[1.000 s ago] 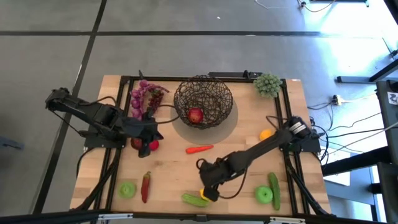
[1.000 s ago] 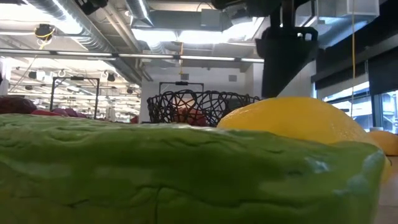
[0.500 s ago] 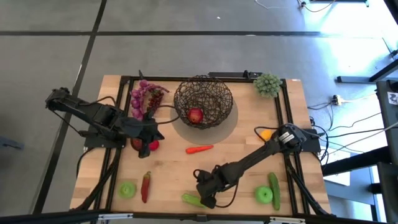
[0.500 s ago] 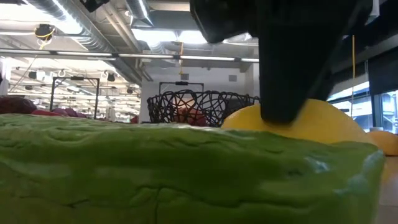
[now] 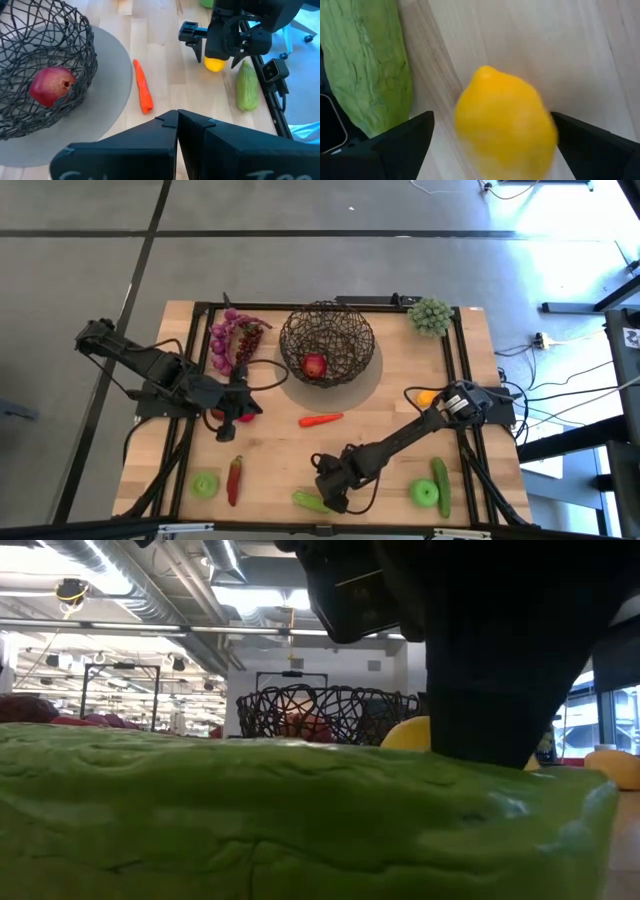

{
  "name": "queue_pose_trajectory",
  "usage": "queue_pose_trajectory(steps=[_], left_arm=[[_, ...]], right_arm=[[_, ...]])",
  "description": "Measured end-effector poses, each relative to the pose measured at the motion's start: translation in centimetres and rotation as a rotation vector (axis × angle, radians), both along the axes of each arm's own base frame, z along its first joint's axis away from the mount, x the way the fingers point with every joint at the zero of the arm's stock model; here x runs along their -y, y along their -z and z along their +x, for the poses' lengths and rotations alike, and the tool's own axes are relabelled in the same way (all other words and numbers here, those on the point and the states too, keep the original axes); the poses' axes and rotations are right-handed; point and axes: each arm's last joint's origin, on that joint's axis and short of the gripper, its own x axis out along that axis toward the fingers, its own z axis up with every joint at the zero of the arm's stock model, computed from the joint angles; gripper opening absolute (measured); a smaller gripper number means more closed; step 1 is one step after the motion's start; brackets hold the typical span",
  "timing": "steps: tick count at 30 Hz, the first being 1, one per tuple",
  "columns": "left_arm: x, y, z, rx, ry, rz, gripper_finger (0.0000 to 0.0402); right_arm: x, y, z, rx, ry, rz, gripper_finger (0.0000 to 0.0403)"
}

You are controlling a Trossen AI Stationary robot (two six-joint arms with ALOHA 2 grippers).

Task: Build produce basket
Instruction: Put the bottom lemon into the wire basket

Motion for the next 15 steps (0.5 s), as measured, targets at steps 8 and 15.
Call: queue_pose_trajectory(steps=[8,15], left_arm=[[0.01,0.0,0.0,0.0,0.0,0.0,0.0],[0.01,0.0,0.0,0.0,-0.001,-0.001,0.0]], right_arm=[[0.01,0.15,0.03,0.006,0.009,-0.011,0.04],[-0.17,0.22,0.07,0.03,0.014,-0.02,0.04]])
